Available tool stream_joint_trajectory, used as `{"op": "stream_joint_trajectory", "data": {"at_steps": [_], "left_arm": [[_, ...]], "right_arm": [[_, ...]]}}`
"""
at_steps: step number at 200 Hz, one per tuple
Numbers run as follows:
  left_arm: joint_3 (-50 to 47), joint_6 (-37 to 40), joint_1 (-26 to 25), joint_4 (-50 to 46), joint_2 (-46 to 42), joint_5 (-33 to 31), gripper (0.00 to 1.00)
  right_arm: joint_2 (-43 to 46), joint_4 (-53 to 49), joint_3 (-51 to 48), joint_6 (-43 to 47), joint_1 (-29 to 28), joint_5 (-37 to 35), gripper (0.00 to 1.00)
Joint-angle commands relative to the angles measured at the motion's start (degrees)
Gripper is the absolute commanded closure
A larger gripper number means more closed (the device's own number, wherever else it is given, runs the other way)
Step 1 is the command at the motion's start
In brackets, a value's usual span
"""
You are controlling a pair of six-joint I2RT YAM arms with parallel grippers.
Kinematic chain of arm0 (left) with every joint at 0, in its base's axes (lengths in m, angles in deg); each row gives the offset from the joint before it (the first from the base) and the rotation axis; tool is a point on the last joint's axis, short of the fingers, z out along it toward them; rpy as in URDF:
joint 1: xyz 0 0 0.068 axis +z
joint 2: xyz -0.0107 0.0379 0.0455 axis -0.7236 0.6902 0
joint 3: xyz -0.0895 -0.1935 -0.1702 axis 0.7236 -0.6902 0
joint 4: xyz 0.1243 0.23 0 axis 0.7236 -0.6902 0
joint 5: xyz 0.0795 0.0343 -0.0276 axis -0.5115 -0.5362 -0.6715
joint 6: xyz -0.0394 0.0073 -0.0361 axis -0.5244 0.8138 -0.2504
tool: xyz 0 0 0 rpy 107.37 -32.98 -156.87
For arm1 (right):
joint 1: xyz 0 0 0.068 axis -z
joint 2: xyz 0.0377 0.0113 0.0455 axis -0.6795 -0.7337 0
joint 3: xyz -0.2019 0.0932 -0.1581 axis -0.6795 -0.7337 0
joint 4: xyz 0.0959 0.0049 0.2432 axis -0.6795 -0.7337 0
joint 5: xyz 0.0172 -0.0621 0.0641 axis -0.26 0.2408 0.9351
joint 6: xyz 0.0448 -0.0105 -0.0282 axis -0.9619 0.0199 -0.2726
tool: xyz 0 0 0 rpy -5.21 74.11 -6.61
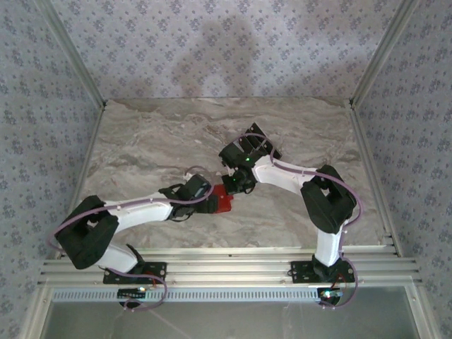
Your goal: Put the credit cards into the card holder
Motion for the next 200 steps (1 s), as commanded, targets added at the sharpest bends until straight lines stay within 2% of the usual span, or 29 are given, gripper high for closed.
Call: {"op": "stream_joint_trajectory", "data": {"at_steps": [1, 67, 113, 151, 200], "left_arm": [[1.74, 1.13, 0.3, -2.26, -2.42, 0.05, 0.04], [-1.66, -1.37, -1.0, 1.68, -3.38, 2.77, 0.03], [-3.38, -2.59, -2.63, 2.78, -1.92, 1.95, 0.04], [-2.09, -3.32, -3.3, -0.55, 2.02, -1.38, 0.04], [-2.89, -3.8, -3.45, 1.13, 3.97, -1.53, 0.04]], "right_arm": [[2.08, -0.5, -0.58, -0.42, 0.46, 1.09, 1.0], [2.73, 1.12, -0.92, -0.62, 0.76, 1.79, 1.0], [2.68, 1.39, -1.16, -0.67, 0.89, 2.23, 1.0], [2.81, 2.21, -1.45, -0.52, 0.99, 2.99, 1.0], [2.74, 4.35, -1.77, 0.43, 0.51, 5.48, 1.0]]}}
